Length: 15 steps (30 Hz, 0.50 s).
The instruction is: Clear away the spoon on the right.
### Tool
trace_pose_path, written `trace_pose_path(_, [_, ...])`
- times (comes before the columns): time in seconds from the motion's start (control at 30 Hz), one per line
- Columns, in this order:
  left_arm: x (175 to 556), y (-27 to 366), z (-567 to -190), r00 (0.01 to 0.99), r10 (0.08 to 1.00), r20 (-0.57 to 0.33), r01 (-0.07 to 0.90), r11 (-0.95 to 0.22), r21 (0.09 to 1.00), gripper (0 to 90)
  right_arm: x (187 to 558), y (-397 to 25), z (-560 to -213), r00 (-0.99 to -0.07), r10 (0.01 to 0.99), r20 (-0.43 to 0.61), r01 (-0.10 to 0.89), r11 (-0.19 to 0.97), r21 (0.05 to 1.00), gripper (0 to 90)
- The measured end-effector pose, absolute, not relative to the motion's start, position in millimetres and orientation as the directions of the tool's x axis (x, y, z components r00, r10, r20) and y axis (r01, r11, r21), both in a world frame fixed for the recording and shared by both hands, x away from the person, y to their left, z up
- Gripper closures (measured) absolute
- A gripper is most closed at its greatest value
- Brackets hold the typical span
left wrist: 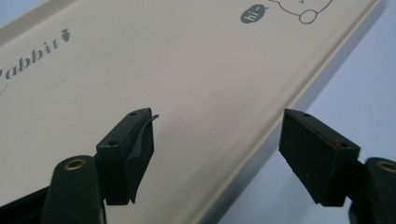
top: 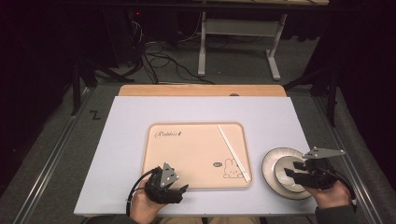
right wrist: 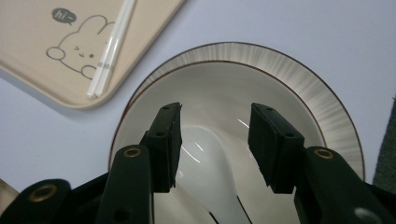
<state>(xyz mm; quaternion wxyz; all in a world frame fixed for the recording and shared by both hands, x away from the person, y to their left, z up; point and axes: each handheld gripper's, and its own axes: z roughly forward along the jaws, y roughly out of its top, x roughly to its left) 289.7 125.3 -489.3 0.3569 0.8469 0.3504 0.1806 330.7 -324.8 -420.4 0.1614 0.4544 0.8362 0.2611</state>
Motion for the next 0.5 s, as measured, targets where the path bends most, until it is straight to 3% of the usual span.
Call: trace_pose_path(0.5, [287.7, 127.4, -488.6, 0.687, 0.724, 0.053, 0.464, -0.494, 0.736, 27.1, 333.6, -338.7, -425.7, -0.554, 0.832, -0.025, 0.740, 0.506, 0.443, 52.2])
